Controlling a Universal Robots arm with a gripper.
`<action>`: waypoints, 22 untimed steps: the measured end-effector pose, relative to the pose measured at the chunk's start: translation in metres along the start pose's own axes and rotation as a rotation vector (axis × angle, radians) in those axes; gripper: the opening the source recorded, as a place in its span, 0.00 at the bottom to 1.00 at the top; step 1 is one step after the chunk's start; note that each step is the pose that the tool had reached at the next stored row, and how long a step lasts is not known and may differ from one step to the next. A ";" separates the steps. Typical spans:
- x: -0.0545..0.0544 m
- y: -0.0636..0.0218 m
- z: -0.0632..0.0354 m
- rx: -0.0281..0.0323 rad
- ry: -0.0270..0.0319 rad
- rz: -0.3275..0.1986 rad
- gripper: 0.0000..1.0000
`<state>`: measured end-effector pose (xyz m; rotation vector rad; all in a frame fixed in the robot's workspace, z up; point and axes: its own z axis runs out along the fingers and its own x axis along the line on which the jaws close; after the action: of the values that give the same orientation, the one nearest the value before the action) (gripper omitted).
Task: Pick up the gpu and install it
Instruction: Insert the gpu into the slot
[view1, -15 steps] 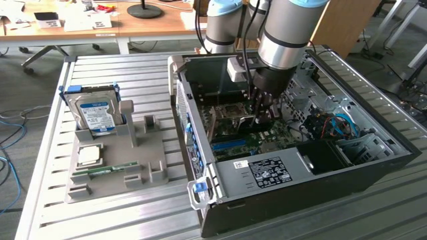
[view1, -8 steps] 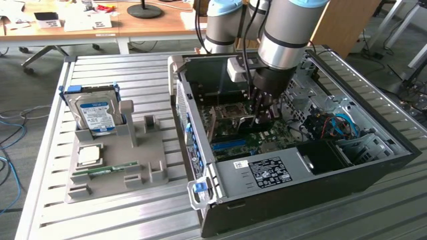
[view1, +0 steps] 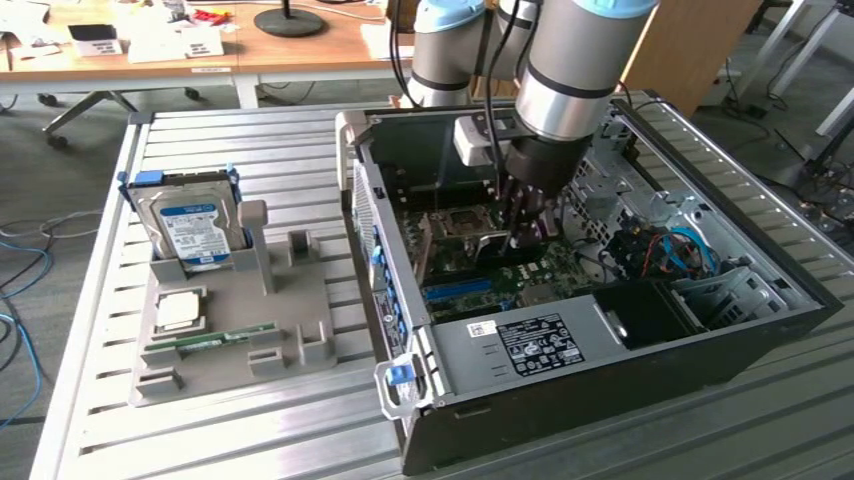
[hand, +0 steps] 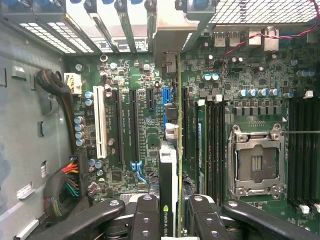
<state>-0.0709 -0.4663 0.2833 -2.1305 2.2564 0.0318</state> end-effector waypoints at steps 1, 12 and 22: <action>0.000 0.0000 0.0001 0.0000 0.0000 0.000 0.27; 0.000 0.0000 0.0029 0.0001 -0.0003 0.000 0.27; 0.001 0.0011 0.0042 0.0002 -0.0002 0.000 0.27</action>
<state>-0.0721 -0.4667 0.2790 -2.1301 2.2563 0.0319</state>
